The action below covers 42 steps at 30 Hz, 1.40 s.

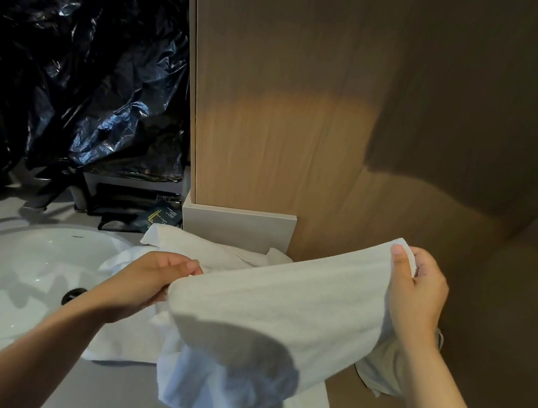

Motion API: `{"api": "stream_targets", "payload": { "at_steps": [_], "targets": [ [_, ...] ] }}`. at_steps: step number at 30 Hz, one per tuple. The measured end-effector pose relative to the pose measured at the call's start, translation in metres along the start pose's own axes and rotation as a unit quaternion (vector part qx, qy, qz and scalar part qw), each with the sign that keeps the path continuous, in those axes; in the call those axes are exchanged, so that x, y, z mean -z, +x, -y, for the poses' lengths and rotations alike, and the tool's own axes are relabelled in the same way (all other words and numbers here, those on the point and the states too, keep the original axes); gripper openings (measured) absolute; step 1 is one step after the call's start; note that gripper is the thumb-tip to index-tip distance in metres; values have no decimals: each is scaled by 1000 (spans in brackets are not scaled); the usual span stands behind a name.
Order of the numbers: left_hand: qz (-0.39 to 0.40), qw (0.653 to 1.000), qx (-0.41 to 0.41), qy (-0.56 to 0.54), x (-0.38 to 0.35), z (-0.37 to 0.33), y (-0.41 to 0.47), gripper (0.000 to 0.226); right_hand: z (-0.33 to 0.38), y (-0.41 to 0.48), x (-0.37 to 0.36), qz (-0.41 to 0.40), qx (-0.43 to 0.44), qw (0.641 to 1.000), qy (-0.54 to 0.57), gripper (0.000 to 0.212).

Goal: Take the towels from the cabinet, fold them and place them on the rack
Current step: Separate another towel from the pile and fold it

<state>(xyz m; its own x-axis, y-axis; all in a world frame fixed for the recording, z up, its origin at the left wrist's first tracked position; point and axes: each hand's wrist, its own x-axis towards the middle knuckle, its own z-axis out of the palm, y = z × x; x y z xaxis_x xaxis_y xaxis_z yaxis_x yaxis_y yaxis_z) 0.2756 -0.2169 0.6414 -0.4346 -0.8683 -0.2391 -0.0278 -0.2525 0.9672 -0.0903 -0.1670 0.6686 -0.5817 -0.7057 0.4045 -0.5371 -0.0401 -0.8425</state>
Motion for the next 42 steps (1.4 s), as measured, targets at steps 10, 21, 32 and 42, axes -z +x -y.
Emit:
{"api": "stream_targets", "payload": {
  "at_steps": [10, 21, 32, 42],
  "targets": [
    [-45, 995, 41, 82, -3, 4, -5, 43, -2, -2, -9, -8, 9, 1000, 2, 17],
    [-127, 979, 137, -76, -8, 8, 2, 29, 7, -4, -14, 1, 32, 999, 20, 16],
    [-377, 920, 27, -103, 13, 1, 8, 13, 12, -1, -7, -12, 35, 999, 38, 20],
    [-84, 933, 219, -274, 29, -26, 0, 34, 12, 7, -7, -33, 32, 997, 59, 15]
  ]
}}
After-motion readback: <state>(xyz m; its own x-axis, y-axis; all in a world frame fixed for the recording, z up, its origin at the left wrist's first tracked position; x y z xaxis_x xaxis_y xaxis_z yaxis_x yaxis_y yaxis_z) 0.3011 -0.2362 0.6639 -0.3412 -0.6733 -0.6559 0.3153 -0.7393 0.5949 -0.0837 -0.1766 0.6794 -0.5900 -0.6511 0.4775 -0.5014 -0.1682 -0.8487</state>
